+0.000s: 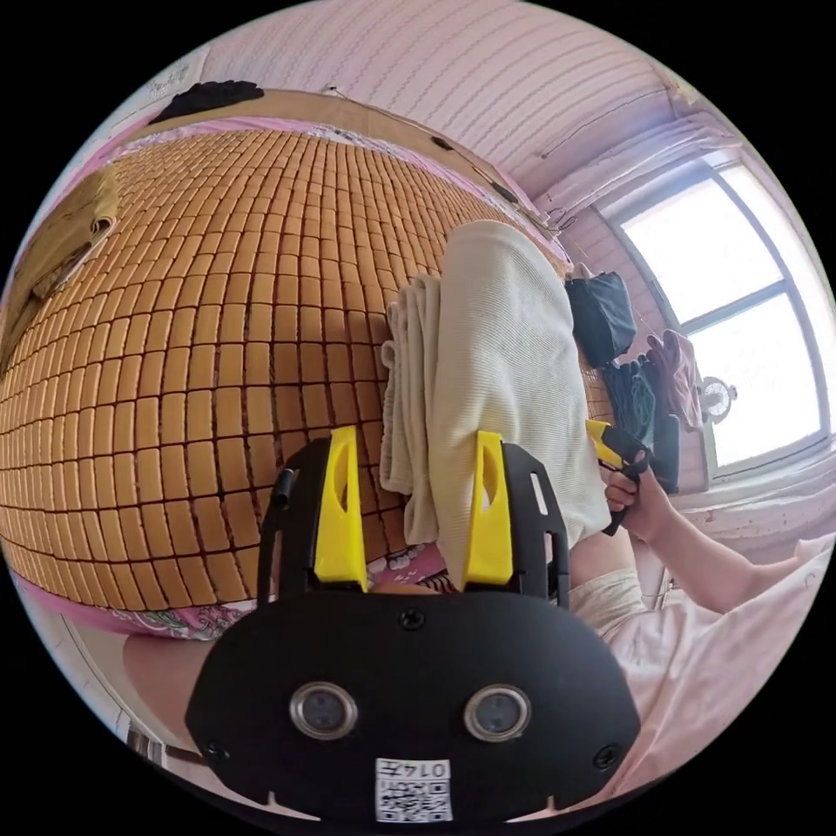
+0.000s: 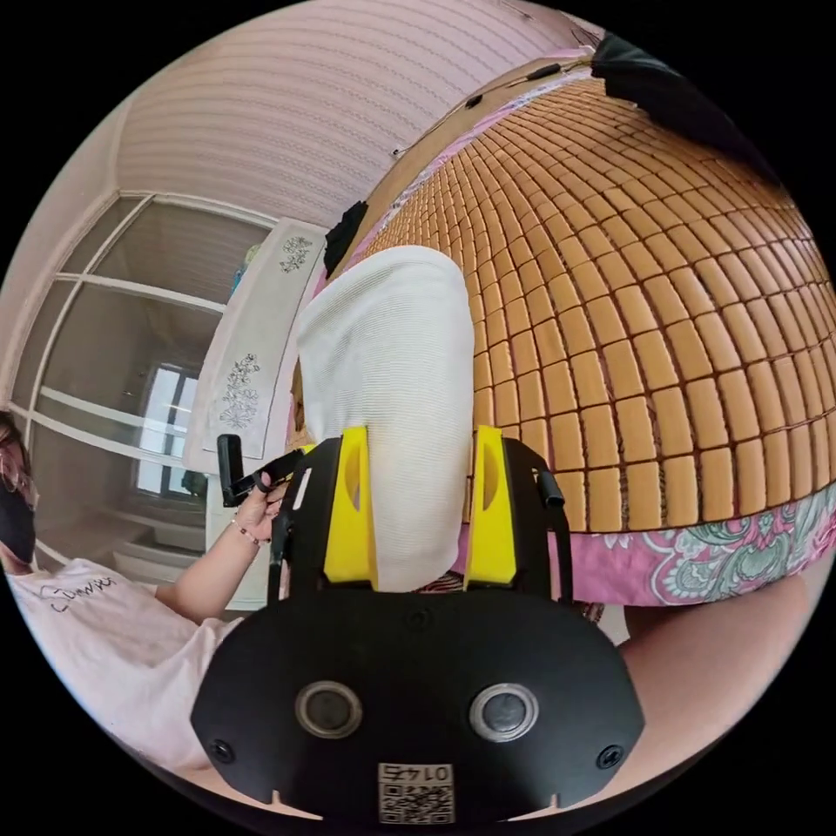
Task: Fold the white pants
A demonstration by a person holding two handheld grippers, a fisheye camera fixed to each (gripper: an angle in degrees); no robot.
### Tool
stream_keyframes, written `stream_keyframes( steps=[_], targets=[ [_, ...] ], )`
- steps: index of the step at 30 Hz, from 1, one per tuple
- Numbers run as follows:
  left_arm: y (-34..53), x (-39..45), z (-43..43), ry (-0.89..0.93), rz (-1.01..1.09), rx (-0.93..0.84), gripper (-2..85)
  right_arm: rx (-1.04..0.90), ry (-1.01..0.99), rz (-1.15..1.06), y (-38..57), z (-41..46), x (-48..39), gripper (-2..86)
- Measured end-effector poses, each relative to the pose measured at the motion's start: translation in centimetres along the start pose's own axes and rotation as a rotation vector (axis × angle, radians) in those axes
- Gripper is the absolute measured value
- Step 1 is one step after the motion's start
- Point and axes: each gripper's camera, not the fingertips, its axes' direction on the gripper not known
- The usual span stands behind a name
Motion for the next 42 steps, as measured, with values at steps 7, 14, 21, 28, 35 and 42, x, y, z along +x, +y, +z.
stream_keyframes(
  steps=[7, 14, 21, 28, 35, 42],
  targets=[
    [-3.1, -5.9, 0.0, 0.355, -0.102, -0.077, 18.2, 0.049, -0.264, 0.133, 0.6, -0.5, 3.2, 16.4],
    [-4.9, -5.8, 2.4, 0.383, -0.027, -0.112, 19.9, 0.050, -0.224, 0.085, 1.1, -0.1, 2.2, 16.3],
    [-5.3, -4.7, 2.6, 0.345, -0.016, -0.111, 14.5, -0.018, -0.046, -0.143, 1.8, 1.9, -3.0, 17.0],
    [-4.4, -4.2, 1.9, 0.377, -0.045, -0.115, 10.8, -0.115, 0.054, -0.476, 1.1, 2.7, -12.5, 11.1],
    [-4.5, 2.3, 4.9, 0.509, 0.032, -0.165, 9.7, -0.208, 0.230, -1.023, 0.8, -0.4, -22.1, 10.9],
    [-14.3, 21.5, 9.8, 0.560, 0.380, -0.156, 9.8, -0.163, 0.491, -1.089, -5.8, -12.9, -21.4, 11.7]
  ],
)
